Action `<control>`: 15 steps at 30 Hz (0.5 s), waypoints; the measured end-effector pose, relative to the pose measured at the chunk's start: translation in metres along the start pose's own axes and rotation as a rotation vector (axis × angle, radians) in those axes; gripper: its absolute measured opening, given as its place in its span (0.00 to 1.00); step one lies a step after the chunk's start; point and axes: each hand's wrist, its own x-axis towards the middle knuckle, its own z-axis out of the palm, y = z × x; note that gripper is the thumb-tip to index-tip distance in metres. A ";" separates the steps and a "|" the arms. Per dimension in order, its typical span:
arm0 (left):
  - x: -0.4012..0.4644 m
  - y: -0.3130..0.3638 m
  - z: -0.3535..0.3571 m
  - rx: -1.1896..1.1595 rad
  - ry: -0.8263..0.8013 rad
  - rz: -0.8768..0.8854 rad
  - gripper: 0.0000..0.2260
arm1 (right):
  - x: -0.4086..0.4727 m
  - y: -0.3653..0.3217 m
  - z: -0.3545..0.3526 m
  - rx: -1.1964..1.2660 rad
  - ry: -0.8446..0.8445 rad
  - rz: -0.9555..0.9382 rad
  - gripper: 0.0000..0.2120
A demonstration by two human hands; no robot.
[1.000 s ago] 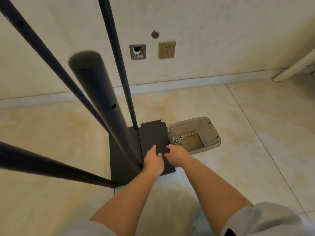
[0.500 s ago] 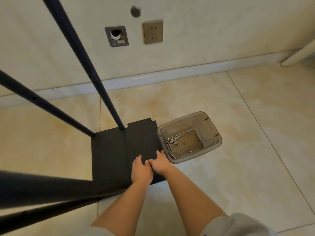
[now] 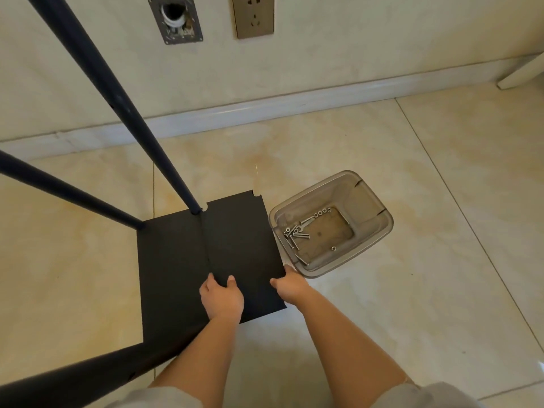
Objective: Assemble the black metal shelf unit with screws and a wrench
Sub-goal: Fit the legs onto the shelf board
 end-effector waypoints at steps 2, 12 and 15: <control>0.001 0.001 0.001 0.002 -0.042 -0.008 0.26 | 0.001 0.002 -0.003 -0.031 0.007 0.011 0.32; -0.006 0.000 0.009 0.147 -0.108 0.084 0.29 | 0.002 0.013 -0.014 -0.038 0.093 0.054 0.18; -0.007 0.001 0.012 0.198 -0.128 0.101 0.28 | 0.003 0.018 -0.019 -0.019 0.139 0.075 0.19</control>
